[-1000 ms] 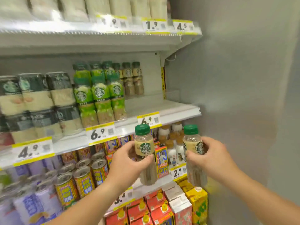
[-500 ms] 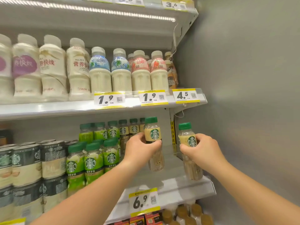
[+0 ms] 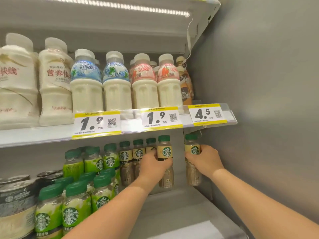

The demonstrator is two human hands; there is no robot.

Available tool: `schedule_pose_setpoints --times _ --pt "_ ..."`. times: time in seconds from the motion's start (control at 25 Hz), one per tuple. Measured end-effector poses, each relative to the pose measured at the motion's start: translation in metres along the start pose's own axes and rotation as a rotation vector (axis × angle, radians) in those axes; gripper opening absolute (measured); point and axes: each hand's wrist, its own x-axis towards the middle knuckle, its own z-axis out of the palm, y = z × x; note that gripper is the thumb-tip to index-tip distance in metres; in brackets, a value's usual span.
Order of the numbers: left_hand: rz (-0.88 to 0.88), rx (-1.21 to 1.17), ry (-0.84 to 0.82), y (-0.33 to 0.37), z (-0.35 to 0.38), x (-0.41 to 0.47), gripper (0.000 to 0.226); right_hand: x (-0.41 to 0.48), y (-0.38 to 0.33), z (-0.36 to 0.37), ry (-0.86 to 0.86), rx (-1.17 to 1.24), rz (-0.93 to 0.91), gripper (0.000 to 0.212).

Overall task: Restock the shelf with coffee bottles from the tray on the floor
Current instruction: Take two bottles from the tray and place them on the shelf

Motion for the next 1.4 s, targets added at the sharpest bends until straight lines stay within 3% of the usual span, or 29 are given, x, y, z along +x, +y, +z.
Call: schedule_pose_setpoints --times 0.4,0.64,1.0,1.24,1.4 --pt "0.028 -0.078 0.063 -0.050 0.025 0.029 0.022 0.019 0.028 0.029 -0.035 0.057 -0.048 0.024" --pt "0.033 0.274 0.083 -0.063 0.026 0.019 0.027 -0.003 0.053 0.024 -0.109 0.052 -0.065 0.012" --pt "-0.094 0.363 0.204 -0.068 0.042 0.033 0.038 0.022 0.066 0.055 -0.117 0.044 -0.074 0.013" --pt "-0.110 0.612 0.152 -0.069 0.048 0.042 0.046 0.033 0.077 0.067 -0.154 0.025 -0.095 0.022" --pt "-0.096 0.638 0.129 -0.070 0.054 0.049 0.048 0.041 0.081 0.070 -0.236 -0.008 -0.080 0.023"
